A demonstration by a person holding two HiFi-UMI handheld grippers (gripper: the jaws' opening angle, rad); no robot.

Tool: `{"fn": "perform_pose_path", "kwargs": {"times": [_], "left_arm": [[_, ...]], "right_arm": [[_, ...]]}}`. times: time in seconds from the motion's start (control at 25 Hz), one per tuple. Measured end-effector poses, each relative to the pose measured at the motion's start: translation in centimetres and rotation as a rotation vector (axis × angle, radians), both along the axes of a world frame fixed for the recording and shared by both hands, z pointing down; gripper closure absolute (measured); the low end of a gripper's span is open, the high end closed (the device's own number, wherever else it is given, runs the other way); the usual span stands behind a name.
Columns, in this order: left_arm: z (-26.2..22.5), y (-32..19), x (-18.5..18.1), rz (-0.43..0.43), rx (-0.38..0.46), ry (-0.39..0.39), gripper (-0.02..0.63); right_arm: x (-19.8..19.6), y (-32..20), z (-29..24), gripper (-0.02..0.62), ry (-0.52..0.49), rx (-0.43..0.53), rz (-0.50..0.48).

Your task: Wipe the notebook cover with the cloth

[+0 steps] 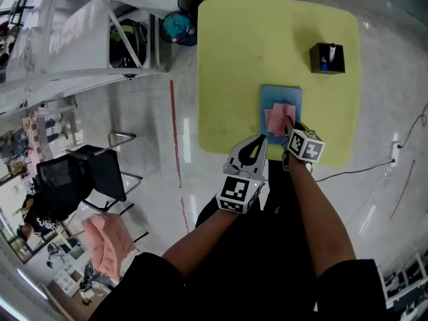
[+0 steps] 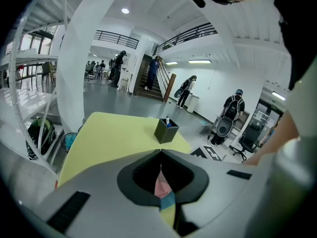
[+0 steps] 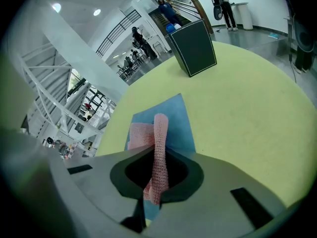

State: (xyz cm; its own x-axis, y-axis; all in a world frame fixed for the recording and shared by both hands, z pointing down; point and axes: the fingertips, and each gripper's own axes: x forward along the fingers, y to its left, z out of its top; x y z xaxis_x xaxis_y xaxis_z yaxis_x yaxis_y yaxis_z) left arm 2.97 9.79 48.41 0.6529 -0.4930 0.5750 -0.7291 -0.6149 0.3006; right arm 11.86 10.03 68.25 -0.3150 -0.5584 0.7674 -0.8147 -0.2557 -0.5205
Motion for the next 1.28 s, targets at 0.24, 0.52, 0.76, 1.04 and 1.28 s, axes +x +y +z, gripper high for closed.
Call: {"fn": "perform_pose_path", "kwargs": {"times": [0.24,0.52,0.76,1.04,1.28], "left_arm": [[0.0,0.3,1.0,0.027,-0.001,-0.012,0.591],[0.1,0.2,2.2,0.030,0.002,-0.013,0.591],[0.7,0.9,3.2,0.041,-0.009,-0.018,0.591],[0.6,1.6,4.4,0.058,-0.011,-0.014,0.591],[0.9,1.9,4.7,0.057,-0.012,-0.015,0.591]], "right_arm": [[0.8,0.6,0.0,0.558,0.002,0.000,-0.011],[2.0,1.1,1.1,0.558,0.009,0.012,-0.019],[3.1,1.5,1.2,0.558,0.009,0.018,-0.009],[4.0,2.0,1.2,0.558,-0.004,0.015,0.005],[4.5,1.9,0.3,0.558,-0.002,0.003,0.012]]}}
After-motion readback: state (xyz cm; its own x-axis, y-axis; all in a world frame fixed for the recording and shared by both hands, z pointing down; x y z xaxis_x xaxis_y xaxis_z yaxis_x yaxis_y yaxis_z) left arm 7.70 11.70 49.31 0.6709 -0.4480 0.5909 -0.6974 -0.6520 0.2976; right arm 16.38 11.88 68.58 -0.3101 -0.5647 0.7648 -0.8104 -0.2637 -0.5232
